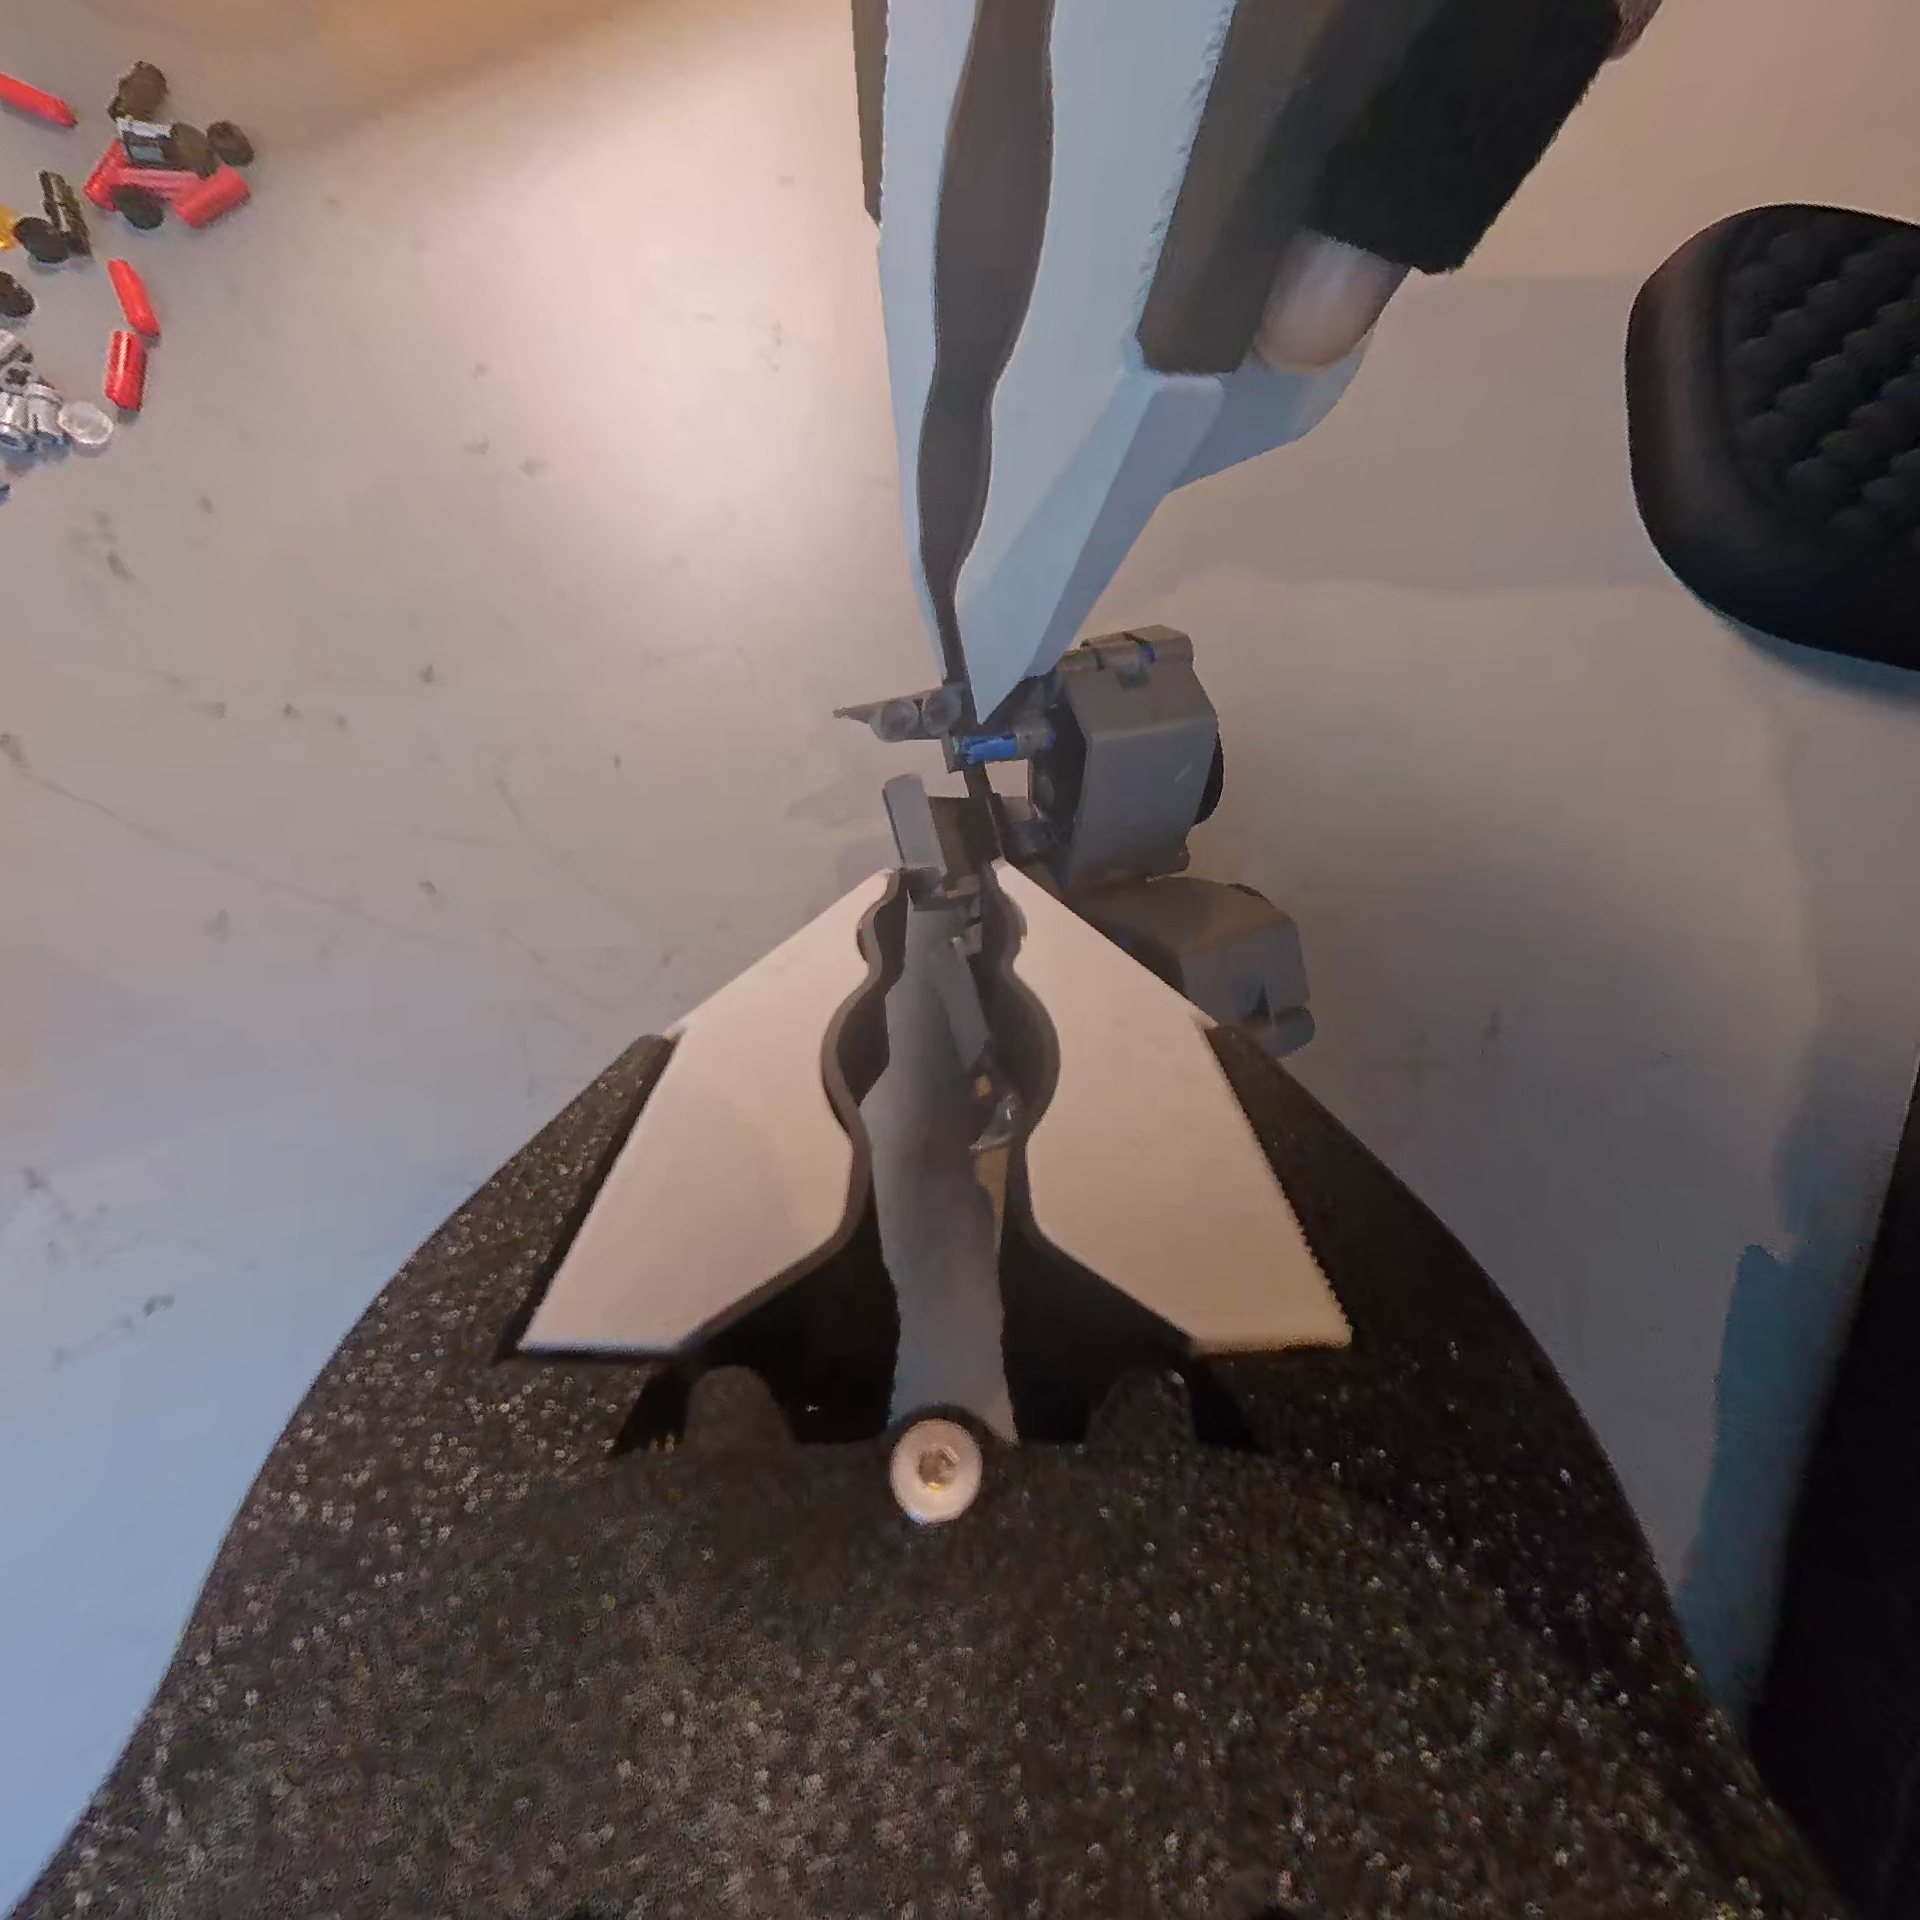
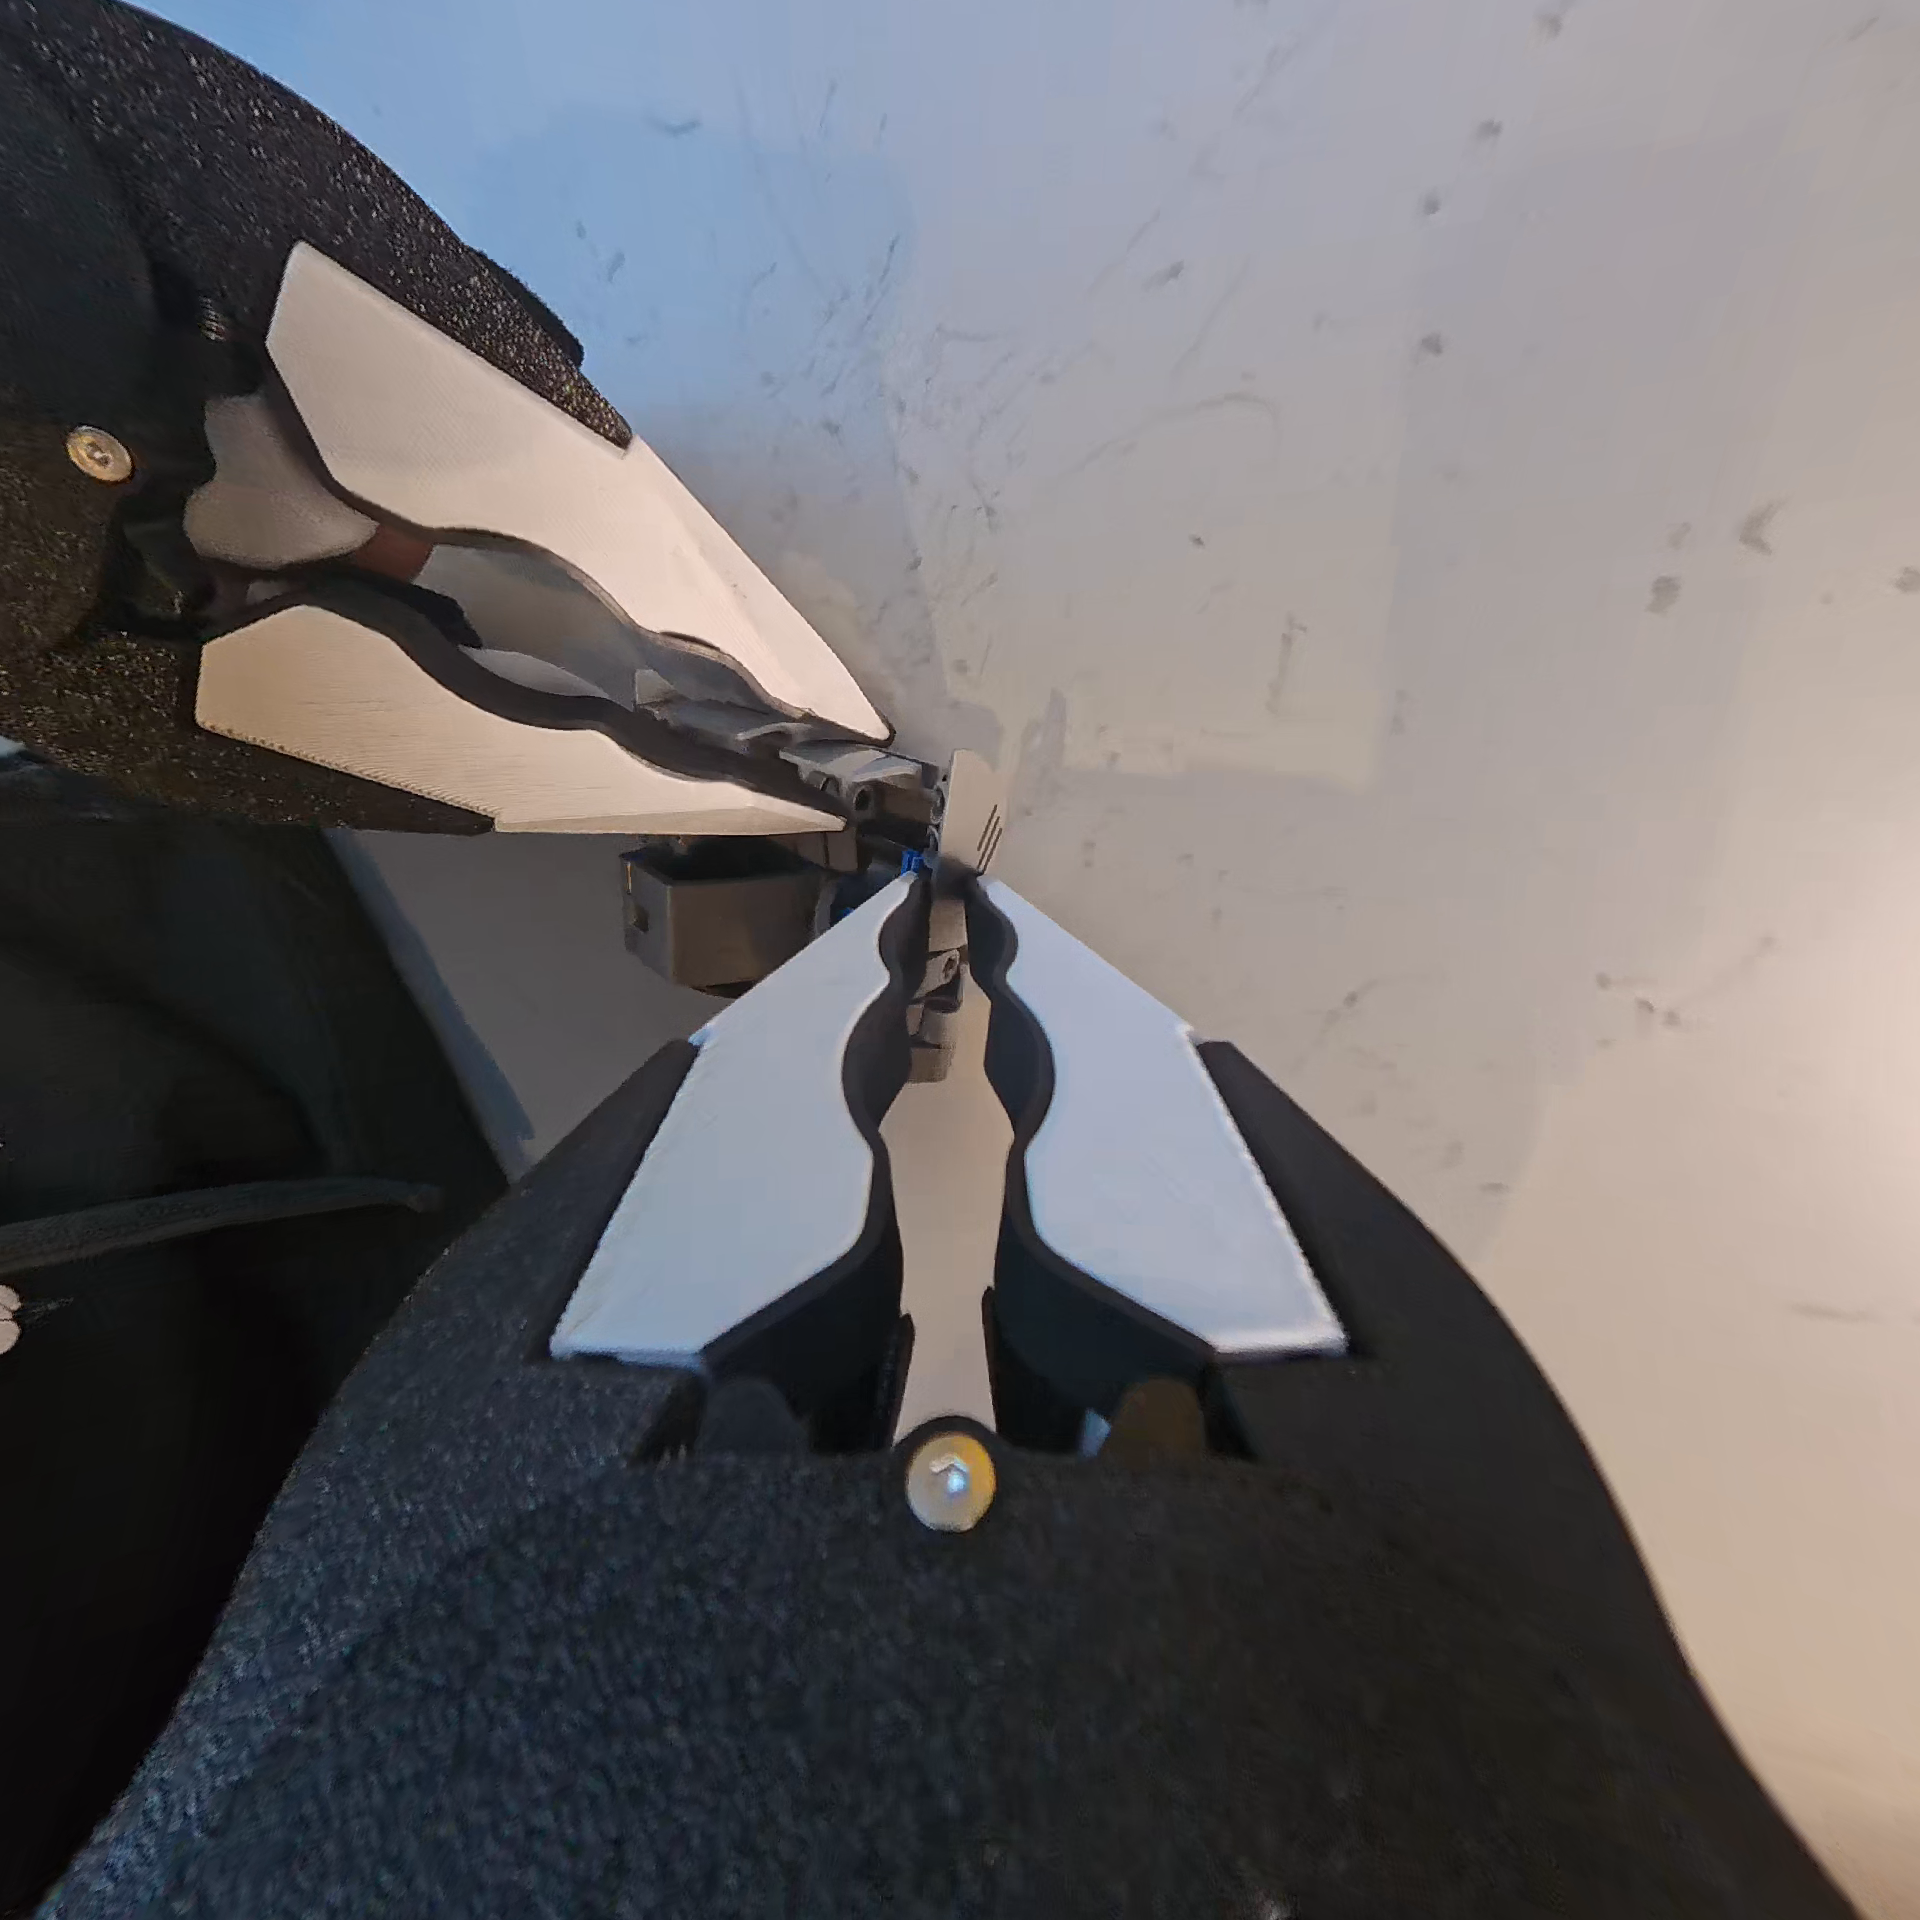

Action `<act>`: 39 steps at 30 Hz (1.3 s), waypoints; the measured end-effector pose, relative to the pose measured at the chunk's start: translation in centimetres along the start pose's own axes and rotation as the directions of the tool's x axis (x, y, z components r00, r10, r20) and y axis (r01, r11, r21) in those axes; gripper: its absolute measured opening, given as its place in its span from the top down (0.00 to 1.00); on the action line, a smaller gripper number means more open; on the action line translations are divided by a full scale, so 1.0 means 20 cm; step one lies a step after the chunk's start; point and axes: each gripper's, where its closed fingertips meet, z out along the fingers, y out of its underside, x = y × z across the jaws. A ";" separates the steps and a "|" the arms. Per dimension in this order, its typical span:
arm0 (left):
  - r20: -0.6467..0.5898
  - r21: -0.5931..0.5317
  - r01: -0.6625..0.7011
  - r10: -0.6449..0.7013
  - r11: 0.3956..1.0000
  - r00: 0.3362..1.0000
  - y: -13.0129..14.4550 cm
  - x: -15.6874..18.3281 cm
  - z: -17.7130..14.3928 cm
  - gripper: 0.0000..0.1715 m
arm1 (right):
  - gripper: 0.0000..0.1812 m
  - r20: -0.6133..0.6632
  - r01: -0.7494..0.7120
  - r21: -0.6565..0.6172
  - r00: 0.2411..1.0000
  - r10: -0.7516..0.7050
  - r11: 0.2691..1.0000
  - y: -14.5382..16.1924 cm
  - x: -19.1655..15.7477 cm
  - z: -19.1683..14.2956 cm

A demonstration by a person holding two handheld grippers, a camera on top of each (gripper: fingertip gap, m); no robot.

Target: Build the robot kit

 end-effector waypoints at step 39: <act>-0.213 -0.080 0.132 -0.146 0.988 0.966 0.07 0.12 0.05 0.81 | 0.94 0.164 -0.066 -0.070 0.984 0.076 0.995 0.08 -0.04 0.07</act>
